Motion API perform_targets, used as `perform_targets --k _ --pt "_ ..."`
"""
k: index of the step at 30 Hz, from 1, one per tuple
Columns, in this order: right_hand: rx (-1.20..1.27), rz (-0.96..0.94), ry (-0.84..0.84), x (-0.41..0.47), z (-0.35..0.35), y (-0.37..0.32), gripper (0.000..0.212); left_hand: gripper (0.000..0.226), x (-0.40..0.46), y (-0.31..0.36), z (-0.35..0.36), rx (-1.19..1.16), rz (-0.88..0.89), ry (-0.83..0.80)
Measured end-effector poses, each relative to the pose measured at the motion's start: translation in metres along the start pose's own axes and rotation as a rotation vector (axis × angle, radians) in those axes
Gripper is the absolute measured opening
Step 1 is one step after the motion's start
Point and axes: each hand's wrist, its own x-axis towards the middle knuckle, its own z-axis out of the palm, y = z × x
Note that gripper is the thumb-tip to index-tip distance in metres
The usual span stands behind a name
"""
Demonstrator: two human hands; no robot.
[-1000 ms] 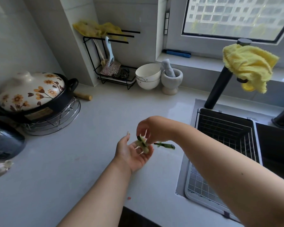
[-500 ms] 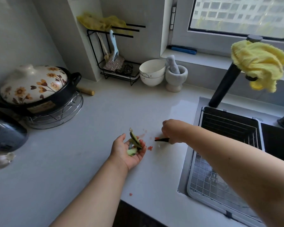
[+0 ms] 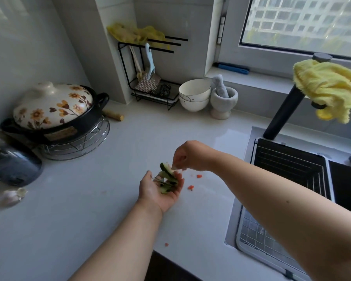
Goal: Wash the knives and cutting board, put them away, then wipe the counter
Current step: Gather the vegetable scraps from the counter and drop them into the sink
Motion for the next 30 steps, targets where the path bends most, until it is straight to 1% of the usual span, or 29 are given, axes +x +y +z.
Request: perform_targets --k 3,5,9,12,14,17,18,20,21,22,24,25,27,30 --pt "-0.013 0.072 0.110 0.021 0.005 0.011 0.016 0.051 0.001 0.011 -0.004 0.015 0.039 0.044" --pt "-0.059 0.126 0.140 0.036 0.016 0.017 0.019 0.052 0.001 0.019 -0.007 0.029 0.062 0.069" --pt "-0.094 0.150 0.080 0.056 0.044 0.012 0.035 0.056 0.001 0.028 -0.014 0.030 0.097 0.085" --pt "-0.179 0.181 0.041 0.065 0.055 0.005 0.028 0.055 0.004 0.032 -0.019 0.013 0.111 0.104" --pt "-0.222 0.203 0.051 0.067 0.064 0.004 0.025 0.055 0.006 0.035 -0.022 -0.011 0.131 0.113" --pt "-0.181 0.214 0.054 0.066 0.065 0.002 0.026 0.055 0.010 0.041 -0.025 -0.030 0.142 0.118" --pt "-0.138 0.206 0.077 0.063 0.060 -0.002 0.022 0.055 0.010 0.041 -0.025 -0.029 0.138 0.121" --pt "0.039 0.145 0.145 0.057 0.047 -0.014 0.013 0.054 0.009 0.041 -0.024 -0.009 0.125 0.121" --pt "0.114 0.082 0.135 0.052 0.039 -0.022 0.011 0.053 0.009 0.040 -0.022 -0.003 0.116 0.113" --pt "0.129 0.014 0.071 0.046 0.033 -0.031 0.012 0.051 0.009 0.039 -0.021 -0.012 0.110 0.097" --pt "-0.016 -0.079 -0.086 0.034 0.025 -0.043 0.025 0.047 0.010 0.035 -0.017 -0.062 0.104 0.054" --pt "-0.087 -0.098 -0.109 0.031 0.022 -0.045 0.031 0.046 0.010 0.033 -0.016 -0.077 0.098 0.033" --pt "-0.124 -0.109 -0.083 0.026 0.013 -0.045 0.036 0.047 0.011 0.029 -0.013 -0.088 0.082 -0.008" --pt "-0.094 -0.125 -0.024 0.021 0.006 -0.042 0.034 0.047 0.010 0.025 -0.009 -0.107 0.050 -0.045"
